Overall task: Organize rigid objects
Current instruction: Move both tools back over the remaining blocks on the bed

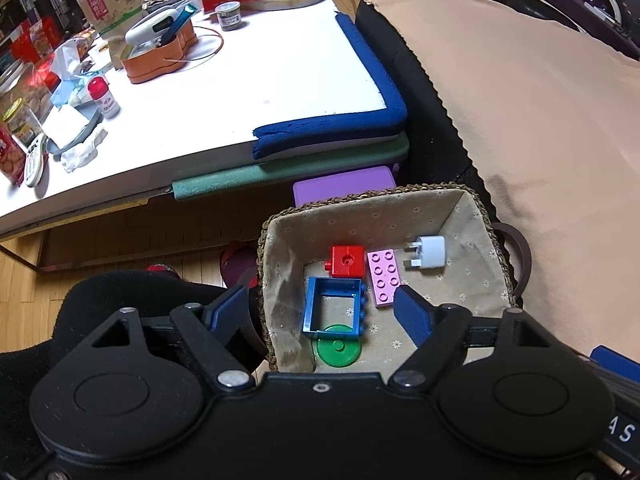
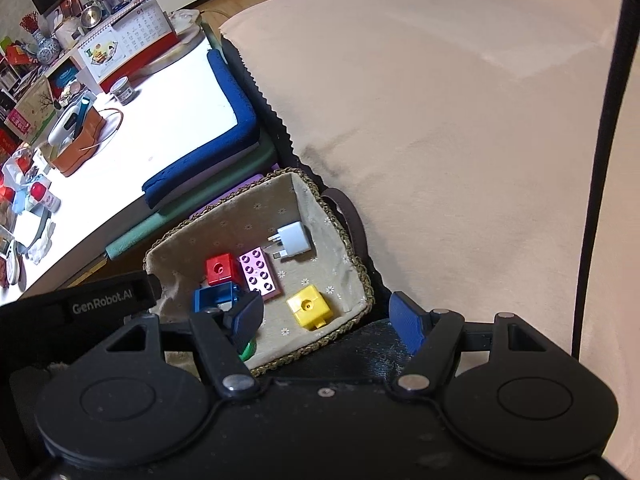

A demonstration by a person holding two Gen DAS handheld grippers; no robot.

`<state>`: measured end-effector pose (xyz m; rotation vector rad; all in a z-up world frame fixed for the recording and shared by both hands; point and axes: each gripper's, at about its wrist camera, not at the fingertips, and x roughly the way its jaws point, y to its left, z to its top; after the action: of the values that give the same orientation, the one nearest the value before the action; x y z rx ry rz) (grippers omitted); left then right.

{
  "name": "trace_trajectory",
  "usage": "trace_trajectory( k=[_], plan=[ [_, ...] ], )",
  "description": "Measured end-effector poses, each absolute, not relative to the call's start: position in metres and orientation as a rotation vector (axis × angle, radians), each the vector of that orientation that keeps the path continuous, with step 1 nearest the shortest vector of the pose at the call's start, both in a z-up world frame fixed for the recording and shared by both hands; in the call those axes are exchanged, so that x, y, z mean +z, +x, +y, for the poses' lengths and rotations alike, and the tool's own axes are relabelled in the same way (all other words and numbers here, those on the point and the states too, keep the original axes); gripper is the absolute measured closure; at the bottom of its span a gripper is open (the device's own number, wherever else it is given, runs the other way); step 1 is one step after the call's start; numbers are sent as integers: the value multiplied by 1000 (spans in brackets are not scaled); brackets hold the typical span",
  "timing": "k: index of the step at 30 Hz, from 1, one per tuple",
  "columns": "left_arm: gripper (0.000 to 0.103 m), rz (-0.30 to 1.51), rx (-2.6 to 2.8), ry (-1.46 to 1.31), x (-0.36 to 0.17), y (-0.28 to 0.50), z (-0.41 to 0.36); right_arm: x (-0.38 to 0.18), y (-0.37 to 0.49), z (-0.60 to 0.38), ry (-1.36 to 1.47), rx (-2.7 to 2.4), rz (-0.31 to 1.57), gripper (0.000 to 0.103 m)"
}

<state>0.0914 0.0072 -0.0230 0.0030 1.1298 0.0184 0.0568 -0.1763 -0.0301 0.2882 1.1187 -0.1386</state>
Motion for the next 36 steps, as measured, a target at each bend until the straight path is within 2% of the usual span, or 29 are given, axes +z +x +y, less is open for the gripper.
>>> trace_trajectory(
  k=[19, 36],
  plan=[
    [25, 1091, -41, 32, -18, 83, -2, -25, 31, -202, 313, -196, 1086, 30],
    [24, 1040, -157, 76, -14, 61, -28, 1, -24, -258, 358, -305, 988, 27]
  ],
)
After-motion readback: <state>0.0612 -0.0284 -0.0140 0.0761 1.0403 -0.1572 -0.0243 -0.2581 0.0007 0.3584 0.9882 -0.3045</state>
